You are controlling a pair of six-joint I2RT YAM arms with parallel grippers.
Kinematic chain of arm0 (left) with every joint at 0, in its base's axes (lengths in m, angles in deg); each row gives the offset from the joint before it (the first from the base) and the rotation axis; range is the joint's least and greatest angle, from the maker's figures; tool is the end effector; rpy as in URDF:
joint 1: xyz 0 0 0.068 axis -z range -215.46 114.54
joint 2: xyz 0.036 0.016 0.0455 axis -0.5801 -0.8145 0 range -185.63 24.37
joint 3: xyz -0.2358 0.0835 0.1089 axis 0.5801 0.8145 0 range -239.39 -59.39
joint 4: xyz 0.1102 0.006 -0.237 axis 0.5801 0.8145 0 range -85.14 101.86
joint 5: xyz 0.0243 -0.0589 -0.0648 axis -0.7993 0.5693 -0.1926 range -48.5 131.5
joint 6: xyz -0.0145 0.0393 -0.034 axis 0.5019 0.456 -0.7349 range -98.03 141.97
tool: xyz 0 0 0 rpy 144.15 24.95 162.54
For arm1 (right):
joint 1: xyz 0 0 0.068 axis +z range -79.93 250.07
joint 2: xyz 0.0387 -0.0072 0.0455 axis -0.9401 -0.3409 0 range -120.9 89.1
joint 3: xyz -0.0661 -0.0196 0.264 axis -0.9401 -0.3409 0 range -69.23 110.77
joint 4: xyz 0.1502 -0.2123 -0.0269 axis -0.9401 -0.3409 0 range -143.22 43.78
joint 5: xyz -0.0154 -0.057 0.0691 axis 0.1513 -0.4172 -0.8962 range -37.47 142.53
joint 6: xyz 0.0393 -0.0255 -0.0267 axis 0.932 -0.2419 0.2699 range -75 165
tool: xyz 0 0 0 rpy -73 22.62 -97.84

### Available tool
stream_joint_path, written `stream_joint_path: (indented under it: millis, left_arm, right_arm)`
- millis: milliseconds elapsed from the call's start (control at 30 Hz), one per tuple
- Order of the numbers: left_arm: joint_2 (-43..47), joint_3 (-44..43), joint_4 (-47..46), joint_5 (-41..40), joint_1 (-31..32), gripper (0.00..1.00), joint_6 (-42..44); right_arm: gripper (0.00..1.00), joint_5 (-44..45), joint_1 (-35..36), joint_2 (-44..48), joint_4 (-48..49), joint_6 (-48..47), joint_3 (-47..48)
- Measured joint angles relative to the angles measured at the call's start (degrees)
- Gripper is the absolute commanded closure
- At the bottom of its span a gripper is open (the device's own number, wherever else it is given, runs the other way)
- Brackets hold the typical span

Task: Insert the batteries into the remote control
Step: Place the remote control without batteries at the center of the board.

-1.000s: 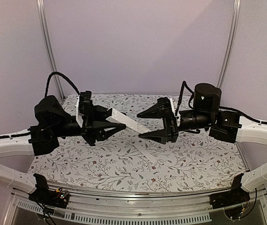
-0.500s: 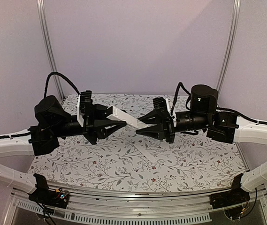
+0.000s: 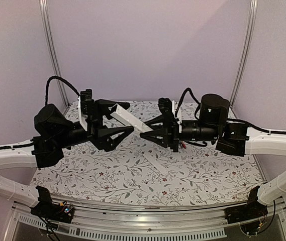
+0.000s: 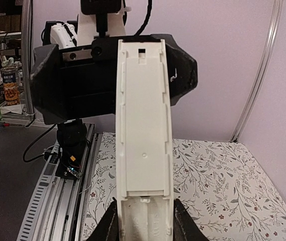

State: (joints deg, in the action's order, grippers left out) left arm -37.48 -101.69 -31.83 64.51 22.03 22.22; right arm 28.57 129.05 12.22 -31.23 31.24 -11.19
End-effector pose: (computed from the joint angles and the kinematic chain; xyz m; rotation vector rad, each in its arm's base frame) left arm 0.1218 -0.2169 0.3523 0.9631 0.9874 -1.1005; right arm 0.1512 0.2796 0.3411 -1.2688 1.1588 0.9361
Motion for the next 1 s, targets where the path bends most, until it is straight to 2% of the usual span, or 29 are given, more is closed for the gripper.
stream_joint_path:
  millis: [67,200,233,433,633,800,1000]
  left_arm:
    - [0.00,0.11,-1.27,-0.68,-0.02,0.22,-0.81]
    - [-0.02,0.11,-3.37,-2.82,-0.09,0.02,-2.75]
    - [-0.02,0.11,-3.63,-4.09,-0.15,0.01,-3.28]
    - [0.61,0.00,-0.79,-17.99,-0.37,0.00,-5.86]
    - [8.72,0.11,6.43,-36.54,-0.66,0.00,-6.78]
    - [15.26,1.95,8.31,-47.54,-0.98,0.00,-7.50]
    - [14.32,4.31,11.50,-51.15,-1.40,0.00,-7.87]
  right_arm:
    - [1.00,0.44,0.48,0.00,1.49,1.99,-0.48]
    - [1.00,3.52,1.42,0.00,4.46,5.03,-1.14]
    - [1.00,4.94,1.53,0.07,5.20,5.68,-1.40]
    - [1.00,14.45,1.36,0.33,4.28,8.90,-1.62]
    - [1.00,20.52,1.33,-2.19,-7.39,12.79,-1.05]
    - [1.00,19.10,2.14,-11.39,-13.11,14.93,-2.12]
    - [1.00,10.99,6.14,-20.11,-17.22,5.75,-5.62]
